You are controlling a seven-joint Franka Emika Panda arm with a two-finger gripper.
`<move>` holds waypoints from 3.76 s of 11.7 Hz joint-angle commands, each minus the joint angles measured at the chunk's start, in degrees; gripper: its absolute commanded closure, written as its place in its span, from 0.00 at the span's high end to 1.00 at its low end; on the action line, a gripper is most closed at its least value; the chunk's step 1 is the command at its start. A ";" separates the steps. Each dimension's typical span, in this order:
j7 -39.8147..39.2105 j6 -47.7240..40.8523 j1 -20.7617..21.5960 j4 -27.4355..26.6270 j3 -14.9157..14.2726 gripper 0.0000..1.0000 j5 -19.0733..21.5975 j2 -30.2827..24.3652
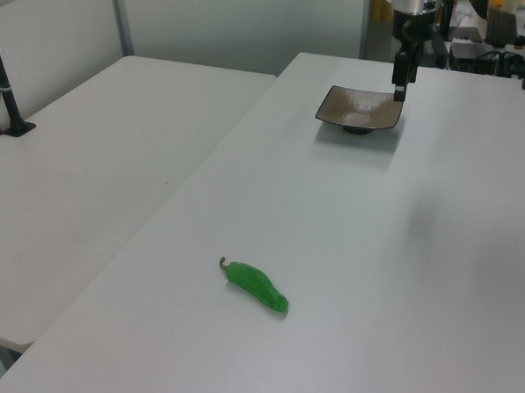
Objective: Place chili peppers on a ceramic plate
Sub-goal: 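Move the open gripper over the green chili pepper, then lower the gripper and close it around the green chili pepper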
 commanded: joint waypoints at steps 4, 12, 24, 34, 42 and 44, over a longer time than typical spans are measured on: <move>2.02 0.10 0.95 -0.76 -0.96 1.00 2.33 -0.65; 19.05 13.25 5.08 -0.58 2.36 1.00 4.79 5.40; 39.63 36.65 16.23 13.22 10.90 1.00 4.35 26.15; 50.98 41.06 22.92 23.24 10.38 1.00 -0.39 41.54; 50.98 41.06 22.92 23.15 10.38 0.91 -2.41 42.77; 50.72 41.06 22.83 22.98 10.38 0.31 -4.60 42.77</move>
